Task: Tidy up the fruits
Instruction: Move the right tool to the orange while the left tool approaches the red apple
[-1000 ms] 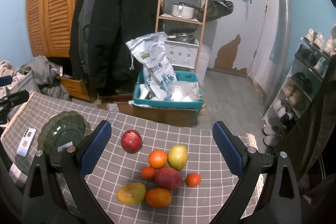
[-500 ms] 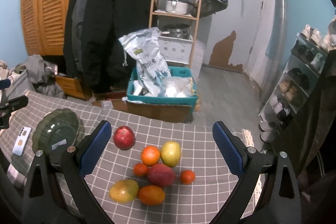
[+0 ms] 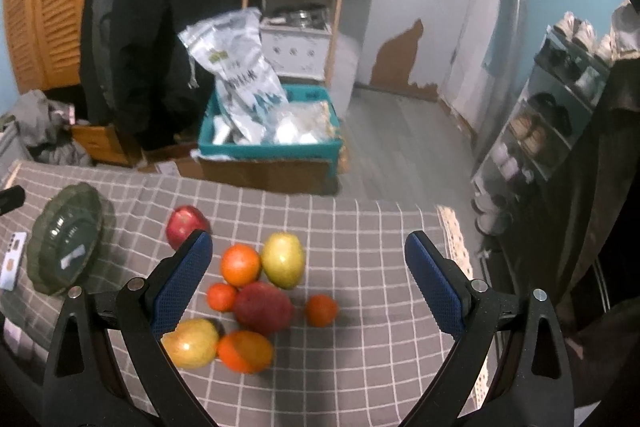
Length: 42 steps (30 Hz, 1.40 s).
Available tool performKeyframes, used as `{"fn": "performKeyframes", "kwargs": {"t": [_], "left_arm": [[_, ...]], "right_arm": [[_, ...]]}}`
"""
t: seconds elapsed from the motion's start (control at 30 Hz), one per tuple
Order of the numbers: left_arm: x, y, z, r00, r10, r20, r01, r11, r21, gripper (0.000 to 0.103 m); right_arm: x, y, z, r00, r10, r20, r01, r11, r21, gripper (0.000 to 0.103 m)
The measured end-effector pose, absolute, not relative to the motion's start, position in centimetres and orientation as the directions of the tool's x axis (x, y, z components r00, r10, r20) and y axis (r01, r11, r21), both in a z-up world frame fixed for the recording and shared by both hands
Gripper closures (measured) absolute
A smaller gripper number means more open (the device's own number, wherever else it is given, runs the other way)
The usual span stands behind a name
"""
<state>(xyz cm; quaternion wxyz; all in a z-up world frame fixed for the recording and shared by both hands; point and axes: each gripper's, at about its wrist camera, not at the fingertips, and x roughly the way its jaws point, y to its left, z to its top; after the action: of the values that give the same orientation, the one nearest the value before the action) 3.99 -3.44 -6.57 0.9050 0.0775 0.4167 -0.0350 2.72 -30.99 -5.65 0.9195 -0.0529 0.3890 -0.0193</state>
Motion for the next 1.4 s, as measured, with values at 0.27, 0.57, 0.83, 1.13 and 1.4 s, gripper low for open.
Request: {"fn": "performKeyframes", "kwargs": {"t": [0.27,0.57,0.83,1.13,1.4], "left_arm": [[5.9,-5.0,-9.4,0.583,0.005,-0.812,0.152,0.982,0.115,0.001],[8.2,-6.8,-13.1,0.497,-0.002,-0.868,0.174,0.980,0.098,0.001],[9.8,-8.4,-15.9,0.452,-0.001,-0.892,0.203,0.974,0.101,0.001],[11.1,-9.3,-18.6,0.371,-0.040,-0.928,0.214,0.976,0.044,0.001],[12.1,-9.8,-20.2,0.333,-0.049,-0.942,0.216,0.976,0.025,0.001]], "right_arm": [[4.3,-33.2,-9.6,0.601,-0.115,-0.791,0.028,0.992,-0.123,0.008],[6.2,-34.7,-14.4,0.478,-0.104,-0.872,0.044,0.995,-0.094,0.013],[8.1,-36.0,-19.5,0.359,-0.079,-0.930,0.038,0.997,-0.070,0.025],[9.2,-36.5,-22.8,0.270,-0.018,-0.963,0.040,0.999,-0.007,0.025],[10.0,-36.5,-25.2,0.218,0.019,-0.976,0.041,0.999,0.029,0.027]]}}
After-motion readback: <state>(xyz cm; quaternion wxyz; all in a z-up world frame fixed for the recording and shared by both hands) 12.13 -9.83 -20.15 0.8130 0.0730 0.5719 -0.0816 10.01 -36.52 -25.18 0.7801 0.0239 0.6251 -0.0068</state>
